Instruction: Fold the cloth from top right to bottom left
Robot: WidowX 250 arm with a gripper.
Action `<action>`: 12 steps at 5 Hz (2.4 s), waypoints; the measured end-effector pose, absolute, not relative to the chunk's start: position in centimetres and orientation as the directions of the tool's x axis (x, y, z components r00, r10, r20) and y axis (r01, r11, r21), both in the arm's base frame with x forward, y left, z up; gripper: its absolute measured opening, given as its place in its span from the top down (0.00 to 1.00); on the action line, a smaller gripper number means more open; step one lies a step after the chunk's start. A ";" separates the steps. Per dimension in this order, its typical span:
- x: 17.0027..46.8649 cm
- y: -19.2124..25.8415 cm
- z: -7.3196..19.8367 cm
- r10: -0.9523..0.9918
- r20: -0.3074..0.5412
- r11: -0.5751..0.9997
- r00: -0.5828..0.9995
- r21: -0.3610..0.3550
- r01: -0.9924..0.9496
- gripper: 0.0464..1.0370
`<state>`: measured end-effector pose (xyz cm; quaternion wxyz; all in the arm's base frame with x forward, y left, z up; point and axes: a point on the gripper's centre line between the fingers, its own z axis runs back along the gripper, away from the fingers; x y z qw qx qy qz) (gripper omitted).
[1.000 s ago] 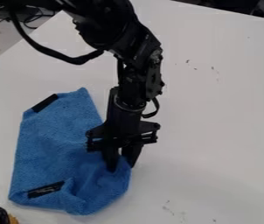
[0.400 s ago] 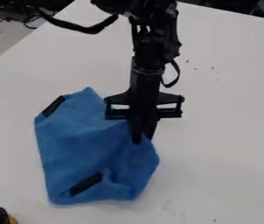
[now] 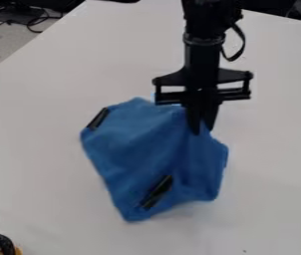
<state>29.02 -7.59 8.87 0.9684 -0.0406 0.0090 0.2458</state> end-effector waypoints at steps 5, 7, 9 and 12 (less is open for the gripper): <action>26.1 -3.9 16.8 0.514 0.220 0.814 0.829 -0.430 -0.390 0.97; 22.0 1.3 11.8 0.644 0.139 0.691 0.752 -0.526 -0.495 0.97; 20.5 3.8 8.6 0.670 0.160 0.707 0.725 -0.436 -0.557 0.97; 19.8 6.1 4.2 0.610 0.228 0.792 0.759 -0.176 -0.584 0.94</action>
